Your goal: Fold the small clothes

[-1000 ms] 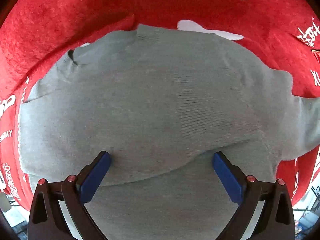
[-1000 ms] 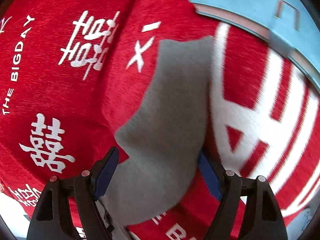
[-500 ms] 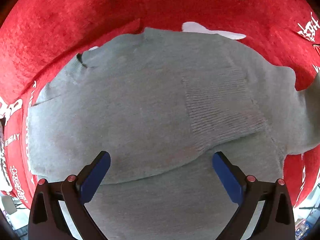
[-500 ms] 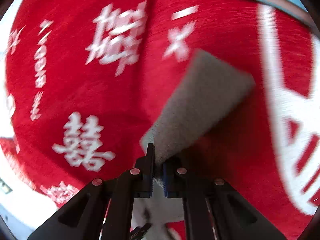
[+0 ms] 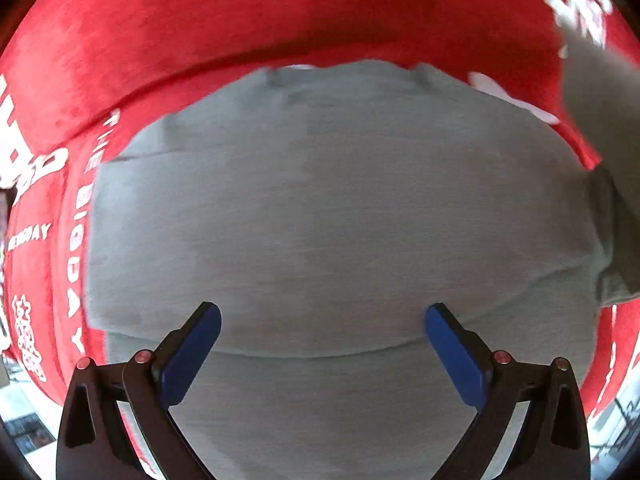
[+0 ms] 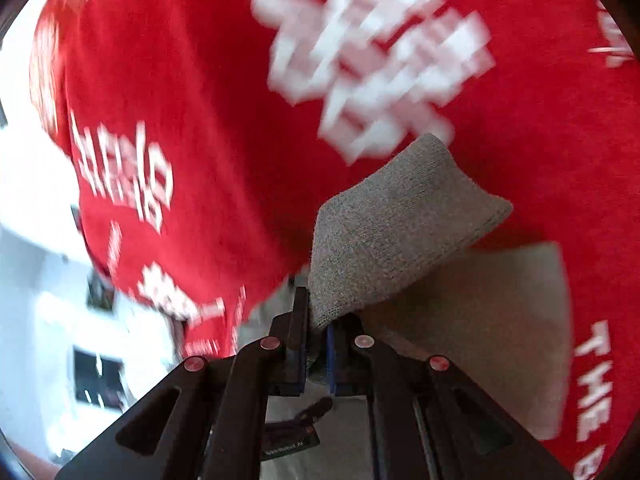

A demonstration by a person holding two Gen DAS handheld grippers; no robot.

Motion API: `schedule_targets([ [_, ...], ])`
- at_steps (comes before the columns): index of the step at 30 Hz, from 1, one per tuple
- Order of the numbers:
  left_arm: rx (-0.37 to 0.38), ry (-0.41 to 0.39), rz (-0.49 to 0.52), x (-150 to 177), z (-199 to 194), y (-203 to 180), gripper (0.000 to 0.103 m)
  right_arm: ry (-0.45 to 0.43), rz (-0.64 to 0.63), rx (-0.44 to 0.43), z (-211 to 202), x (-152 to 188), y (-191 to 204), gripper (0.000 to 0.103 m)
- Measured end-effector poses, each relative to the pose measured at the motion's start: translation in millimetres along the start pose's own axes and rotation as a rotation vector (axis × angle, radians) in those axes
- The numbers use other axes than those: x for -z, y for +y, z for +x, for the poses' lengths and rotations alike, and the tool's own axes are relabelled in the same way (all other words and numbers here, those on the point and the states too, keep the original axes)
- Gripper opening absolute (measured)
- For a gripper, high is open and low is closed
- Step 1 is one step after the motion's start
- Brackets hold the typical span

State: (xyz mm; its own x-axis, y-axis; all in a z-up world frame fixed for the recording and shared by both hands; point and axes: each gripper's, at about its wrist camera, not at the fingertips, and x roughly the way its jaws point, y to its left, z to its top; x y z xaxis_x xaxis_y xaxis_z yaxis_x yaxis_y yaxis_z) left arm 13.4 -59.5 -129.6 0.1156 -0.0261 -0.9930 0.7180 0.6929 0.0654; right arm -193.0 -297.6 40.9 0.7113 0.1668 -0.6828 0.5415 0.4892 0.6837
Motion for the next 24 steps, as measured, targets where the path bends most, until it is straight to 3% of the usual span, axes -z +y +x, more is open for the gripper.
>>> schedule_targets([
  [4,-0.028,-0.002,-0.026,7,7,43,0.103,0.178,-0.037,0.099,76,25,18,0.012],
  [8,-0.039,0.004,-0.068,2,13,87,0.103,0.287,0.003,0.211,108,48,9,0.015],
  [10,-0.035,0.001,-0.095,-3,9,91,0.103,0.259,0.067,0.187,100,54,1,0.034],
  [11,-0.029,0.0,-0.107,-3,8,97,0.103,0.235,0.093,0.17,95,55,-1,0.05],
  [12,-0.02,-0.001,-0.118,-2,8,105,0.103,0.199,0.124,0.161,88,53,-4,0.055],
  [14,-0.001,-0.003,-0.134,3,6,104,0.103,0.127,0.181,0.177,77,47,-9,0.055],
  [16,0.031,-0.006,-0.148,2,3,112,0.103,0.084,0.221,0.169,77,37,-10,0.035],
  [17,0.052,-0.005,-0.154,3,1,116,0.103,0.082,0.218,0.161,81,33,-5,0.001],
  [20,0.174,-0.026,-0.19,3,-6,128,0.103,0.089,0.097,0.1,95,29,34,0.003],
  [24,0.282,-0.072,-0.208,-1,-15,139,0.103,0.212,-0.082,0.057,139,56,91,0.003],
])
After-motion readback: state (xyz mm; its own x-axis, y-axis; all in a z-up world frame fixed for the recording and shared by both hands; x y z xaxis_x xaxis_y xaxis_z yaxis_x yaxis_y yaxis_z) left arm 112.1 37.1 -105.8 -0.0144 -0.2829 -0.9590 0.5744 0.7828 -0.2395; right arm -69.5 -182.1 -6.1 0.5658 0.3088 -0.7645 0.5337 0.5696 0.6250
